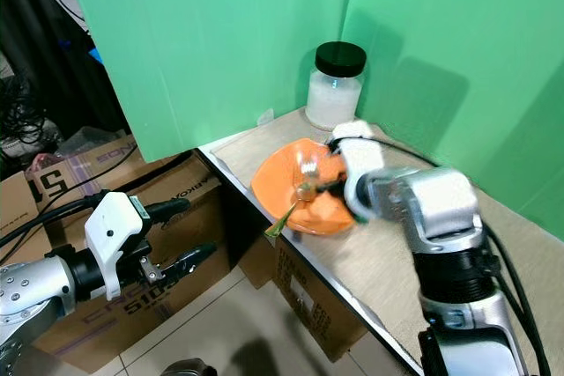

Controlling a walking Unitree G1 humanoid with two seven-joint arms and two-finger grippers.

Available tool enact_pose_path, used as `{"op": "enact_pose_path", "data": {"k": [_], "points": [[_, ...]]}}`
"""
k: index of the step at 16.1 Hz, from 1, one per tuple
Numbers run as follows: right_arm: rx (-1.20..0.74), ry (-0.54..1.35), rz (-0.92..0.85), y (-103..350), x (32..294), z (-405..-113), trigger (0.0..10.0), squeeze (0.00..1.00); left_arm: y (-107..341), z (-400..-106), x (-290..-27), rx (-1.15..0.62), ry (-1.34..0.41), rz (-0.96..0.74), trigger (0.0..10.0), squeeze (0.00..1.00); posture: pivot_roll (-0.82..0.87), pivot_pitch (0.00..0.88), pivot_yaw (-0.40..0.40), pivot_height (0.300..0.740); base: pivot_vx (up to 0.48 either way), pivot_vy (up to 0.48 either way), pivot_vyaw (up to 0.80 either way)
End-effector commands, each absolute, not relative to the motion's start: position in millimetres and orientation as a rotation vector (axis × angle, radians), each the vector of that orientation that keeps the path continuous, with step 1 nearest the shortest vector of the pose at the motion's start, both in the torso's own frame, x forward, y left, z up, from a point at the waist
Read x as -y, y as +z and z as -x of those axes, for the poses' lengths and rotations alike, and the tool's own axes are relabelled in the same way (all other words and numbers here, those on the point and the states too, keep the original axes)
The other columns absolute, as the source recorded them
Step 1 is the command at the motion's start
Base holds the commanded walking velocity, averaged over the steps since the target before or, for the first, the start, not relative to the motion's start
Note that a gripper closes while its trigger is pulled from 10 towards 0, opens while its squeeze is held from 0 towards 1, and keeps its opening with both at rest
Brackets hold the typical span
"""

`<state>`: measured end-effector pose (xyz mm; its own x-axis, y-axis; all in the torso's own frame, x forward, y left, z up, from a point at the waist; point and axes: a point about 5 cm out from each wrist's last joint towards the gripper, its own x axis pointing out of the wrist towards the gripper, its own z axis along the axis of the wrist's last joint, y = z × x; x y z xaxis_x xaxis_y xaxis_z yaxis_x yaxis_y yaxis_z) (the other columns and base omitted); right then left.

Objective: Setting the table

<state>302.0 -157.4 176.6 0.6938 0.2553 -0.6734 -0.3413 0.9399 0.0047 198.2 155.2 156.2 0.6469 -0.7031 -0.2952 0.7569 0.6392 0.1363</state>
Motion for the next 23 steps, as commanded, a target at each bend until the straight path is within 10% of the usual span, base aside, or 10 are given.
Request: {"op": "enact_pose_path", "data": {"k": [1, 5, 6, 7, 23], "points": [[-0.585, 0.330, 0.090, 194.2, 159.8, -307.1, 0.0, 0.00, 159.9, -197.0, -156.1, -0.212, -0.842, -0.271, 10.0, 0.00, 0.06, 0.000, -0.004, 0.740, 0.000, 0.000, 0.00], [-0.267, 0.393, -0.152, 213.3, 163.2, -299.1, 0.0, 0.00, 162.4, -199.5, -158.8, -0.177, -0.791, -0.284, 10.0, 0.00, 0.06, 0.000, -0.012, 0.740, 0.000, 0.000, 0.00], [-0.198, 0.415, -0.201, 215.5, 162.8, -292.7, 2.7, 0.00, 163.7, -203.1, -158.7, -0.152, -0.755, -0.288, 10.0, 0.00, 0.06, 0.000, -0.011, 0.740, 0.000, 0.000, 0.00], [-0.141, 0.419, -0.195, 214.1, 162.0, -284.6, 10.0, 0.00, 166.2, -208.4, -156.7, -0.115, -0.720, -0.297, 10.0, 0.00, 0.06, 0.000, -0.010, 0.740, 0.000, 0.000, 0.00], [0.026, 0.285, -0.191, 200.9, 150.0, -241.6, 10.0, 0.00, 170.1, -217.8, -162.5, -0.026, -0.269, -0.260, 10.0, 0.00, 0.06, 0.000, -0.014, 0.740, 0.000, 0.000, -0.70]]}}
